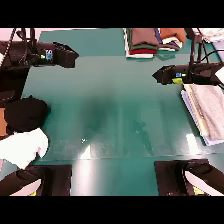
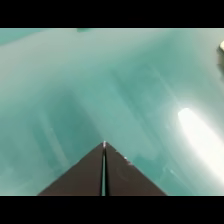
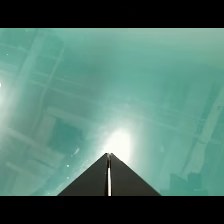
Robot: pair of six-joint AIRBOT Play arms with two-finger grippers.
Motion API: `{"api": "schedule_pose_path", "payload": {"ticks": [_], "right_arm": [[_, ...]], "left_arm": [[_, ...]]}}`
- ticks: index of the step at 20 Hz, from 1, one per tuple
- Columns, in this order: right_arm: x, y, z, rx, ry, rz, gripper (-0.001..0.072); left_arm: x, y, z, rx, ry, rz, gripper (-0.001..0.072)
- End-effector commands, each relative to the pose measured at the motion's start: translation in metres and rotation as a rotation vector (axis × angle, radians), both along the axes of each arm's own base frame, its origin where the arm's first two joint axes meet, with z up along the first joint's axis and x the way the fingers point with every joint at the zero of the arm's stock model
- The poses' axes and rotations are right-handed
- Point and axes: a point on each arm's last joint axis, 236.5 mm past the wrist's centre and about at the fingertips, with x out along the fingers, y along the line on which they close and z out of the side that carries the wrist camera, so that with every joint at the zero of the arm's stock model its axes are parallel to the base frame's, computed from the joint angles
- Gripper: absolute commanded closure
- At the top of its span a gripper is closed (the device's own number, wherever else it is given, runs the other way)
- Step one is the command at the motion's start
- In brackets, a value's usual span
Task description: Fold the shirts.
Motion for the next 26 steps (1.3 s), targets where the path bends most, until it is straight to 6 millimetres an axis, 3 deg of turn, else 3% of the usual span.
{"api": "schedule_pose_path", "payload": {"ticks": [1,5,8,9,10,11,14,18,22,24,25,26], "right_arm": [[0.000,0.000,0.000,0.000,0.001,0.001,0.0696],[0.000,0.000,0.000,0.000,0.001,0.001,0.0696],[0.000,0.000,0.000,0.000,0.000,0.001,0.0695],[0.000,0.000,0.000,0.000,0.001,0.001,0.0696],[0.000,0.001,0.000,0.000,0.001,0.002,0.0696],[0.000,0.001,0.000,0.000,0.001,0.002,0.0696],[0.000,0.001,0.000,0.000,0.001,0.002,0.0696],[-0.001,0.002,0.000,0.006,0.004,0.003,0.0695],[-0.001,0.002,0.000,0.006,0.002,0.003,0.0696],[0.001,0.002,0.001,0.008,-0.004,0.000,0.0696],[0.001,0.002,0.003,0.010,-0.008,0.000,0.0696],[0.000,0.001,0.006,0.008,-0.011,0.003,0.0695]], "left_arm": [[0.008,0.033,0.010,-0.004,-0.008,0.093,0.0679],[-0.001,0.170,-0.017,0.106,0.117,0.394,0.0679],[-0.036,0.259,-0.091,0.270,0.340,0.552,0.0677],[-0.048,0.281,-0.121,0.297,0.423,0.593,0.0629],[-0.056,0.295,-0.147,0.302,0.482,0.623,0.0305],[-0.062,0.305,-0.172,0.293,0.525,0.654,0.0071],[-0.071,0.323,-0.239,0.270,0.588,0.725,0.0067],[-0.069,0.331,-0.290,0.293,0.618,0.737,0.0067],[-0.066,0.333,-0.314,0.280,0.678,0.747,0.0092],[-0.063,0.334,-0.306,0.267,0.662,0.764,0.0619],[-0.057,0.336,-0.293,0.266,0.634,0.768,0.0679],[-0.049,0.338,-0.271,0.264,0.587,0.774,0.0680]]}}
